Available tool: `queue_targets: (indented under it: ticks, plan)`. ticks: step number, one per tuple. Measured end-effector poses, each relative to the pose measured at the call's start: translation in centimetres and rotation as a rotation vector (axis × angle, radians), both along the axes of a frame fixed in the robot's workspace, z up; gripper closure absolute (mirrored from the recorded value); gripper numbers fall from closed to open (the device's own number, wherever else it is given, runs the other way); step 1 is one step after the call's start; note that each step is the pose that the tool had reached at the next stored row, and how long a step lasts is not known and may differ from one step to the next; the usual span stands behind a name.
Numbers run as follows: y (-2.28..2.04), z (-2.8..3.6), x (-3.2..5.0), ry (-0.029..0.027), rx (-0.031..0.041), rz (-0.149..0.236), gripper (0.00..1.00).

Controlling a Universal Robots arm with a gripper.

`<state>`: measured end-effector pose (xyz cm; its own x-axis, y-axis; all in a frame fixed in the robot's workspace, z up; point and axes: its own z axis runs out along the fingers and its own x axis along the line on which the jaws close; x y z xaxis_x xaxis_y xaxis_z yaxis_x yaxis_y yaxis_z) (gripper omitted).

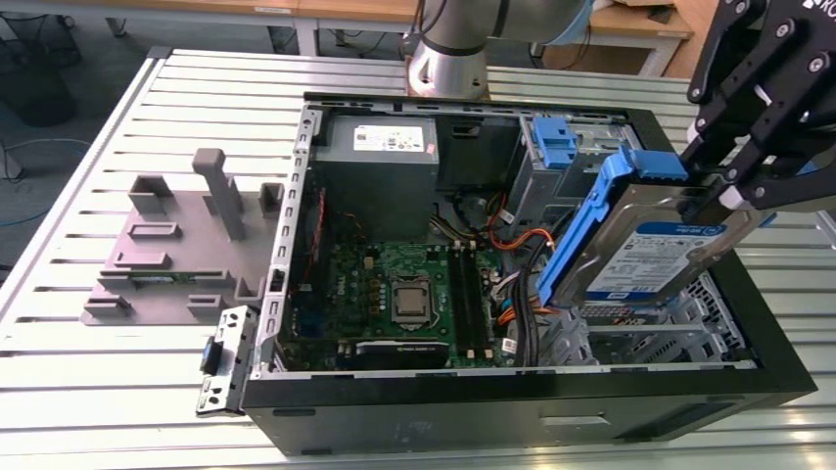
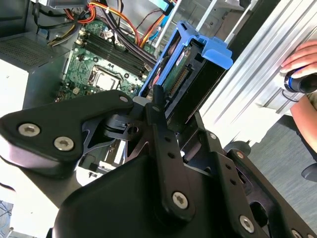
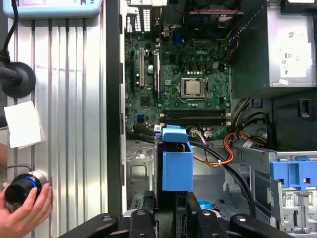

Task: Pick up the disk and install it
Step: 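Pick up the disk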

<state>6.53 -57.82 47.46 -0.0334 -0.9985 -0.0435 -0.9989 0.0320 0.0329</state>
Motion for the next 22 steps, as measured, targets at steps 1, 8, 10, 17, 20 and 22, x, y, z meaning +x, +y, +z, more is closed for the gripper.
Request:
queue_targets:
  ticks: [1, 8, 10, 17, 20, 22]
  plan:
    - [0.00, 0.00, 0.00, 0.0000, 0.0000, 0.000, 0.65]
    - [-0.02, -0.03, 0.26, 0.0000, 0.0001, 0.000, 0.65]
    - [-0.01, -0.03, 0.79, 0.0001, -0.0003, -0.001, 0.65]
    - [-0.03, -0.25, 2.43, 0.0004, 0.0000, -0.004, 0.65]
    - [-0.14, -0.58, 2.76, 0.0004, 0.0000, -0.006, 0.65]
    - [-0.16, -0.81, 2.87, 0.0004, -0.0003, -0.007, 0.65]
